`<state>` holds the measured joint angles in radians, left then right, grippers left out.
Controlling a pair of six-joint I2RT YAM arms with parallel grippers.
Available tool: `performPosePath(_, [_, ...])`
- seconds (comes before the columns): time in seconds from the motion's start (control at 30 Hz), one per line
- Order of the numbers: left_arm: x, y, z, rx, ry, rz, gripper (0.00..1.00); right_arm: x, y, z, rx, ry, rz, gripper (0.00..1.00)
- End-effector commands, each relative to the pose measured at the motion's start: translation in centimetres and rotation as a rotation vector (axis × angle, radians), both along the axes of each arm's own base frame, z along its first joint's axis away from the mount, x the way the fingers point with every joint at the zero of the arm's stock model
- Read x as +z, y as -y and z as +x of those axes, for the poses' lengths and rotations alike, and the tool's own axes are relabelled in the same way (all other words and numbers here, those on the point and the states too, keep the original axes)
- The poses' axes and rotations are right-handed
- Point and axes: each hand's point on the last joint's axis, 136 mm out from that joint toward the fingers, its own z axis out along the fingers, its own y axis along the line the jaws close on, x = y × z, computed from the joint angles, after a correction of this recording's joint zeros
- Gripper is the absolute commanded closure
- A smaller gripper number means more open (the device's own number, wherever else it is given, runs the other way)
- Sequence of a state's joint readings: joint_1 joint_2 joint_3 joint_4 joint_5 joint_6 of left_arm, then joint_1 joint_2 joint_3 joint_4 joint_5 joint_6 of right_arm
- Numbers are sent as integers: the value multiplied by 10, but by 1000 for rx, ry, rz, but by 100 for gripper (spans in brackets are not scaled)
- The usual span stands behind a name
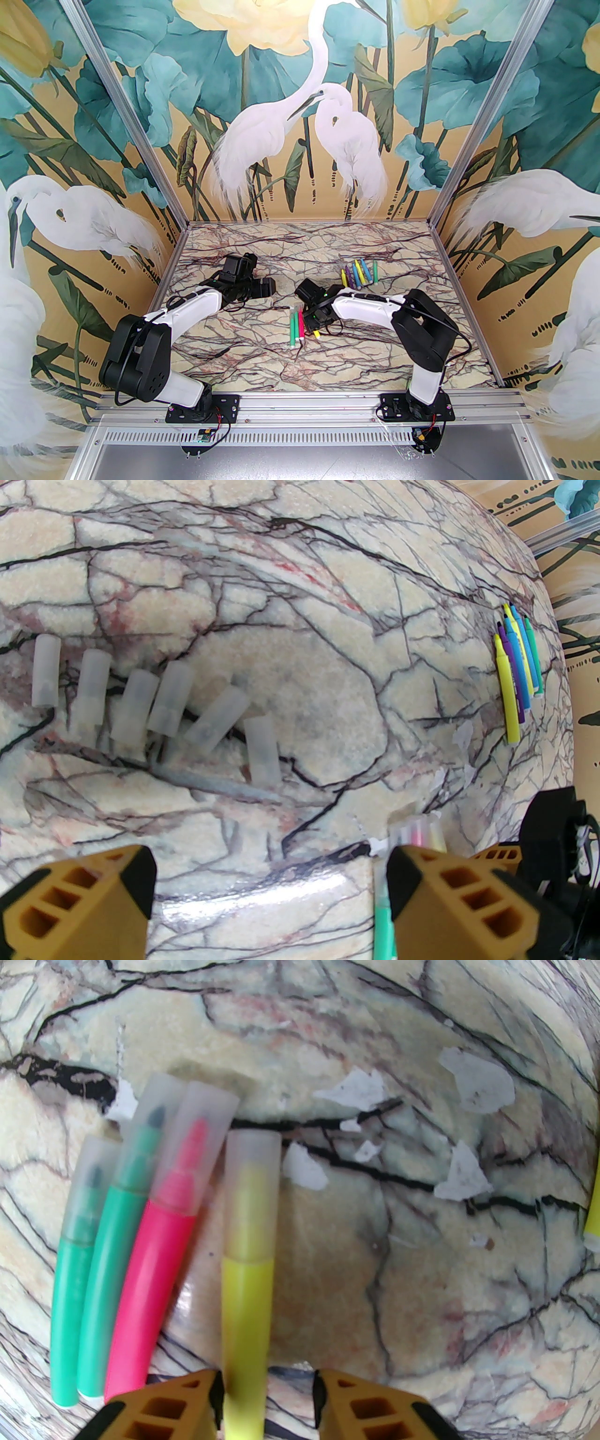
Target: Open the pen caps
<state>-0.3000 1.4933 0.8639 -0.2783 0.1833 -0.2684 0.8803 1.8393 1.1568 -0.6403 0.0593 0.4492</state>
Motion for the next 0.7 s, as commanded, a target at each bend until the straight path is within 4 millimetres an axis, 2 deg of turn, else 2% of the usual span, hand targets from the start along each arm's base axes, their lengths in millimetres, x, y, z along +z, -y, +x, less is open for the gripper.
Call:
performPosePath(0.0, [9, 4, 5, -18, 28, -22, 14, -2, 5, -7, 4, -7, -44, 61])
performPosePath(0.2, [9, 4, 6, -19, 31, -22, 14, -9, 5, -17, 12, -28, -40, 65])
performPosePath(0.67, [7, 5, 6, -19, 23, -32, 14, -26, 9, -11, 26, -28, -117, 77])
